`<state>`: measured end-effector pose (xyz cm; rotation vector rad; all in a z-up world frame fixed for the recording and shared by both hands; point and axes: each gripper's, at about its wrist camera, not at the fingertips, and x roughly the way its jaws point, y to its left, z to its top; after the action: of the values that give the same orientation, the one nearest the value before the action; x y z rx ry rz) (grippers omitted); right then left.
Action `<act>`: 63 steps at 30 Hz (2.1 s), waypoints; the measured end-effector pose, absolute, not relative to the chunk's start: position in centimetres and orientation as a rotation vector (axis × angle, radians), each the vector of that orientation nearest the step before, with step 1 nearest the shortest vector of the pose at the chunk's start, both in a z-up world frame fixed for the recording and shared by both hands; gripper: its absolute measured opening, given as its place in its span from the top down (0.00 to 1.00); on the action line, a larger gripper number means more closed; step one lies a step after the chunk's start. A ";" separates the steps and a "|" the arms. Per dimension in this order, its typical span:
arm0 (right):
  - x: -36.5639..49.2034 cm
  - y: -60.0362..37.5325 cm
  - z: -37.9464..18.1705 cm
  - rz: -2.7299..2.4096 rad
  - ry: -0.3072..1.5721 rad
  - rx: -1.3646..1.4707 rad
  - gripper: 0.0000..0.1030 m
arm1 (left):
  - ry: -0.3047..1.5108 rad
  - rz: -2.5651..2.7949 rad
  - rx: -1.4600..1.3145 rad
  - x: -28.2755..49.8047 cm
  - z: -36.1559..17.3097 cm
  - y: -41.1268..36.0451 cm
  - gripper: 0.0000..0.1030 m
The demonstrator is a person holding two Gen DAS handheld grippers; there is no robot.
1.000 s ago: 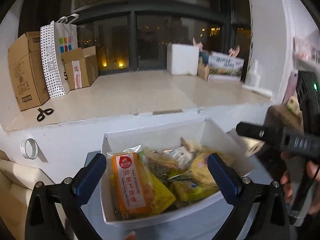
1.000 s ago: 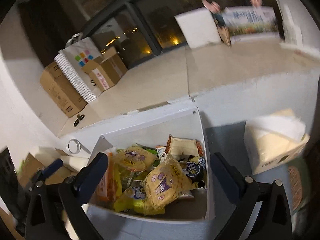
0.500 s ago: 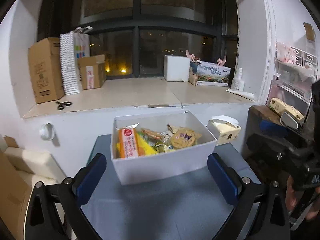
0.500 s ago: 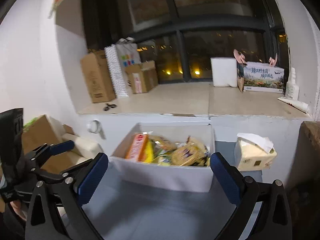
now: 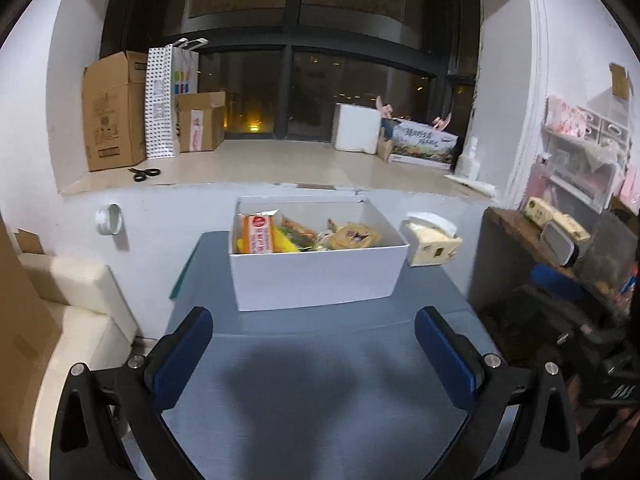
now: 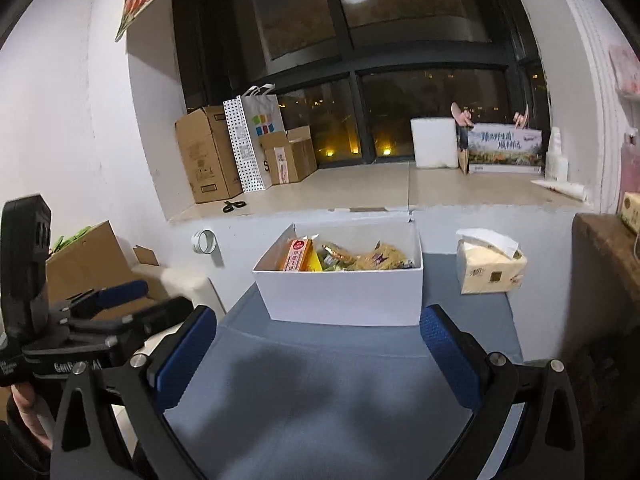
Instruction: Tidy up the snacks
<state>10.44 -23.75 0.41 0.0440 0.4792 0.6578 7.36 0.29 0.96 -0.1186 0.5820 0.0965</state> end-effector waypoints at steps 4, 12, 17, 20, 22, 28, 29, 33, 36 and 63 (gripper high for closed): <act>10.6 -23.5 -0.1 0.650 0.502 0.038 0.00 | 0.587 0.088 -0.130 7.4 0.9 0.6 0.00; 10.4 -23.2 -0.4 0.649 0.512 0.018 0.00 | 0.581 0.104 -0.119 7.3 1.2 0.9 0.00; 10.4 -23.1 -0.4 0.652 0.512 0.017 0.00 | 0.569 0.107 -0.115 7.1 1.4 0.8 0.00; 10.4 -23.0 -0.4 0.655 0.512 0.019 0.00 | 0.565 0.110 -0.109 7.0 1.4 0.8 0.00; 10.4 -23.1 -0.4 0.651 0.511 0.020 0.00 | 0.566 0.110 -0.104 7.1 1.4 0.7 0.00; 10.5 -23.3 -0.4 0.657 0.516 0.036 0.00 | 0.565 0.097 -0.107 7.0 1.4 0.5 0.00; 10.5 -23.4 -0.4 0.660 0.517 0.039 0.00 | 0.563 0.095 -0.107 7.0 1.4 0.5 0.00; 10.5 -23.4 -0.5 0.664 0.522 0.044 0.00 | 0.563 0.093 -0.103 7.0 1.4 0.3 0.00; 10.5 -23.3 -0.5 0.670 0.526 0.048 0.00 | 0.561 0.084 -0.106 6.9 1.4 0.3 0.00; 10.4 -23.4 -0.5 0.669 0.526 0.046 0.00 | 0.559 0.082 -0.097 6.8 1.5 0.0 0.00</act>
<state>10.44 -23.44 -0.50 0.0465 0.5263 0.6691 6.81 0.04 1.53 -0.0973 0.5589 0.0824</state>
